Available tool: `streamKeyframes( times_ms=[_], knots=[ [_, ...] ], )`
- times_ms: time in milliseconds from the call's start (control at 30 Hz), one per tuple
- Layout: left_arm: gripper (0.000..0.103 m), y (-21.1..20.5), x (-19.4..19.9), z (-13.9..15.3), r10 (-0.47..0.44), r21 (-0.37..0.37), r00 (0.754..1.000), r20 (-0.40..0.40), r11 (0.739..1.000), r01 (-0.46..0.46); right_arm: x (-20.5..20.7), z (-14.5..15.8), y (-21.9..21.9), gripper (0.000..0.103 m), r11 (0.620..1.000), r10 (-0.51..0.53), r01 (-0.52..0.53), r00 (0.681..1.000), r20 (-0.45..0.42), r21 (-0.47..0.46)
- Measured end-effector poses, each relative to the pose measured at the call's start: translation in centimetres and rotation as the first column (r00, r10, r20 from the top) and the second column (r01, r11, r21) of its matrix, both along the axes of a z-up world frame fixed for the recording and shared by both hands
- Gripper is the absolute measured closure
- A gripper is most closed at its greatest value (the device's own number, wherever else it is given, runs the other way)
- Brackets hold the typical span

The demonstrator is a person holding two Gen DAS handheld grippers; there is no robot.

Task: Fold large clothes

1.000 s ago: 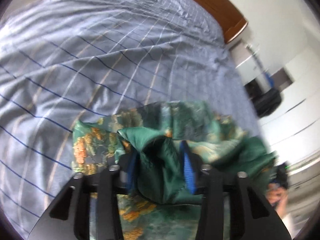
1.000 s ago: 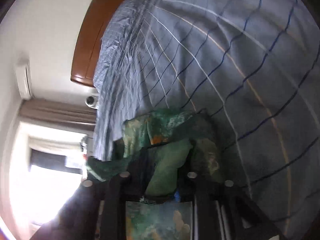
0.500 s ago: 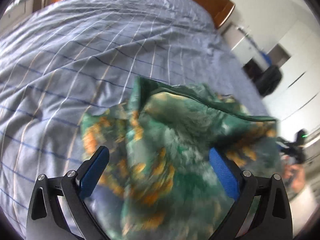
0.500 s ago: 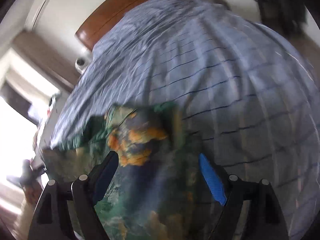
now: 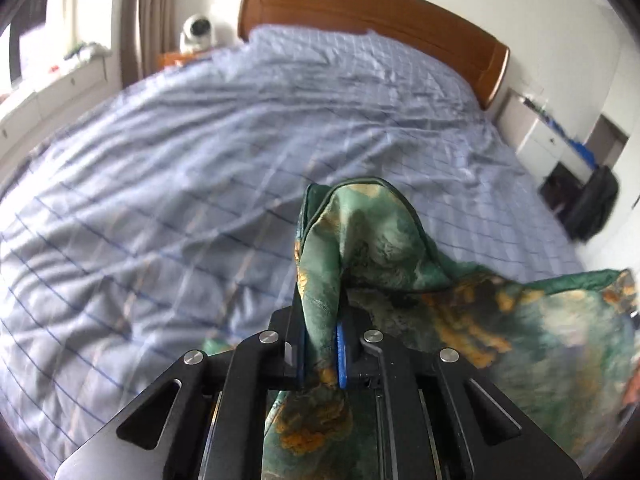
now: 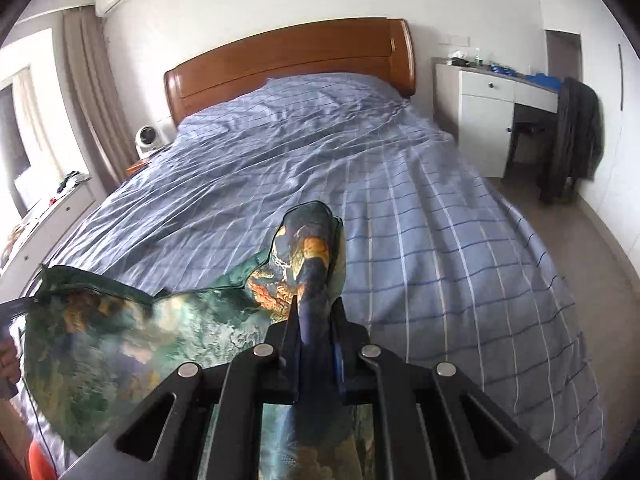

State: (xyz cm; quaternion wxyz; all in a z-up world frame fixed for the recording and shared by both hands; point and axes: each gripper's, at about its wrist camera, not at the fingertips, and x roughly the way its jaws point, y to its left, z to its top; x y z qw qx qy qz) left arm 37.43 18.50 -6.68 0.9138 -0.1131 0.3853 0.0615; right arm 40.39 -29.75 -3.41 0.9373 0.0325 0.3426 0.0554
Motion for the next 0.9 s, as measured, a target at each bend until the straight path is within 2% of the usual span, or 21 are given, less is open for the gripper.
streamKeyframes(
  times_ms=[67, 133, 200, 233, 267, 333, 533, 767, 900],
  knots=[
    [0.093, -0.5, 1.0, -2.5, 0.008, 0.046, 0.999, -0.038, 0.999, -0.006, 0.9, -2.1, -0.2, 0.091, 0.999, -0.023, 0.022, 0.999, -0.026, -0.042],
    [0.093, -0.7, 1.6, -6.9, 0.012, 0.07, 0.994, -0.112, 0.998, -0.005, 2.1, -5.5, -0.2, 0.091, 0.998, -0.051, 0.047, 0.993, -0.108, -0.047],
    [0.09, -0.7, 1.7, -10.1, 0.008, 0.065, 0.991, -0.137, 0.998, 0.001, 2.7, -9.4, -0.1, 0.091, 0.997, -0.068, 0.06, 0.979, -0.19, -0.049],
    [0.089, -0.5, 1.2, -11.6, 0.004, 0.047, 0.993, -0.122, 0.999, 0.001, 2.7, -11.6, -0.2, 0.09, 0.998, -0.065, 0.058, 0.972, -0.226, -0.038],
    [0.089, -0.6, 0.9, -11.7, 0.007, 0.044, 0.995, -0.102, 0.999, -0.003, 2.6, -13.1, -0.1, 0.089, 0.998, -0.06, 0.054, 0.97, -0.237, -0.031],
    [0.088, -0.5, 0.7, -12.0, 0.006, 0.042, 0.997, -0.079, 0.999, -0.003, 2.2, -14.8, -0.1, 0.089, 0.998, -0.062, 0.059, 0.975, -0.214, -0.019],
    [0.088, -0.5, 0.8, -12.7, 0.003, 0.029, 0.998, -0.057, 1.0, -0.002, 2.0, -15.5, -1.0, 0.088, 0.996, -0.07, 0.078, 0.979, -0.193, 0.035],
    [0.087, -0.7, 0.5, -12.2, 0.004, 0.03, 0.999, -0.053, 1.0, -0.002, 1.9, -15.6, -0.7, 0.085, 0.996, -0.073, 0.08, 0.982, -0.177, 0.031],
    [0.078, -0.4, 0.2, -11.6, 0.004, 0.014, 0.998, -0.06, 1.0, -0.003, 1.6, -15.3, -1.1, 0.083, 0.995, -0.07, 0.08, 0.984, -0.166, 0.055]
  ],
)
